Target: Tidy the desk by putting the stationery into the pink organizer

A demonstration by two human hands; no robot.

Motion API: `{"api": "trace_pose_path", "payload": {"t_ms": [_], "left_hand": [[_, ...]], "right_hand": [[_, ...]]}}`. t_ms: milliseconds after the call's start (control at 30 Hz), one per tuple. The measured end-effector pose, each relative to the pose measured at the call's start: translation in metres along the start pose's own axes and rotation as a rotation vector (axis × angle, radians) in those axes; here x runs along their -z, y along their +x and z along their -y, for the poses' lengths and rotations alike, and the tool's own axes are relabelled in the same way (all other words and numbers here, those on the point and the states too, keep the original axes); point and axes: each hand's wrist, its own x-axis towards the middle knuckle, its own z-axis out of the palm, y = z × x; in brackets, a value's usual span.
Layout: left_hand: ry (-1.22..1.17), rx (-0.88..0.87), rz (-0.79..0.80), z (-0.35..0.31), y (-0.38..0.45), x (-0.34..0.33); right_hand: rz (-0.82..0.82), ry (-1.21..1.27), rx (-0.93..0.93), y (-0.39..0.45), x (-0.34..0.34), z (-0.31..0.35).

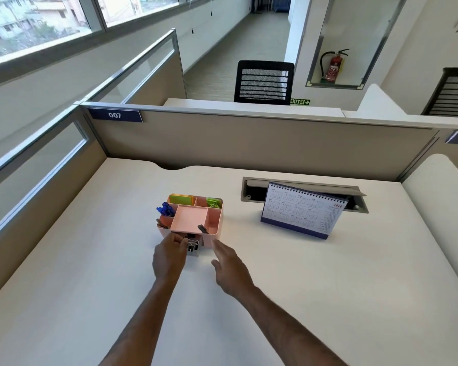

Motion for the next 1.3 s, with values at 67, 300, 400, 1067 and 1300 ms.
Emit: {"api": "trace_pose_path", "payload": {"t_ms": [67,300,400,1067,1300], "left_hand": [[0.061,-0.021,0.009,0.0,-0.001,-0.003],[-0.034,-0.009,-0.087,0.01,-0.023,-0.007],[-0.122,0.105,-0.097,0.023,-0.036,-0.013],[0.001,-0.017,0.069,0.0,-0.002,-0.034],[0.02,-0.049,0.094,0.002,-0.004,-0.031]], "right_hand": [[0.008,-0.179,0.111,0.01,0.0,0.003],[0.118,-0.423,0.141,0.031,-0.001,0.002],[0.145,-0.435,0.129,0.03,-0.003,-0.002],[0.17,-0.497,0.134,0.031,0.001,-0.002],[0.152,-0.421,0.13,0.03,0.004,0.001]]}}
